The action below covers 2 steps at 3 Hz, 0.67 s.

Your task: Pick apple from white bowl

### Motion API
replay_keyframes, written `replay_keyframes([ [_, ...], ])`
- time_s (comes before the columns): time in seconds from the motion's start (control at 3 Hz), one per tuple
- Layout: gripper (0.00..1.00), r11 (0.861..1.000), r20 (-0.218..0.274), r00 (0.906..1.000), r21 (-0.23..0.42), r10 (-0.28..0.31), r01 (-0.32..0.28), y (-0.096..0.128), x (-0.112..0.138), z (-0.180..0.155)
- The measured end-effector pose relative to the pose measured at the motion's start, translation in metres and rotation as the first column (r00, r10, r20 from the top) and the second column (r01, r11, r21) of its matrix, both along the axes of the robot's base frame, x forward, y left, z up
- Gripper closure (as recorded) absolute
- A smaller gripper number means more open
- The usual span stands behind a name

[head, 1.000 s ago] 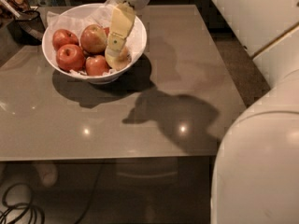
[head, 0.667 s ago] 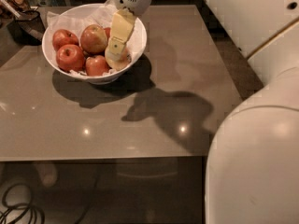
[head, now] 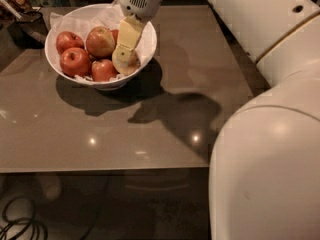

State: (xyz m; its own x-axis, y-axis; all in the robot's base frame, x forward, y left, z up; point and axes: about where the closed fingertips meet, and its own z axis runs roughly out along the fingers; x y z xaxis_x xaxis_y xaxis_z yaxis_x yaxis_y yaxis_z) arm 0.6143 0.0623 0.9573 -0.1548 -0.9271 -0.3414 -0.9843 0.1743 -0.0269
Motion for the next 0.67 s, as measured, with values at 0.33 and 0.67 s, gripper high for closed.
replay_keyframes([
  [0.33, 0.16, 1.000, -0.014, 0.9999, -0.003, -0.003, 0.003, 0.0012, 0.0036, -0.0061],
  [0.67, 0.15, 1.000, -0.019, 0.9998, -0.006, -0.004, 0.004, 0.0038, 0.0090, -0.0095],
])
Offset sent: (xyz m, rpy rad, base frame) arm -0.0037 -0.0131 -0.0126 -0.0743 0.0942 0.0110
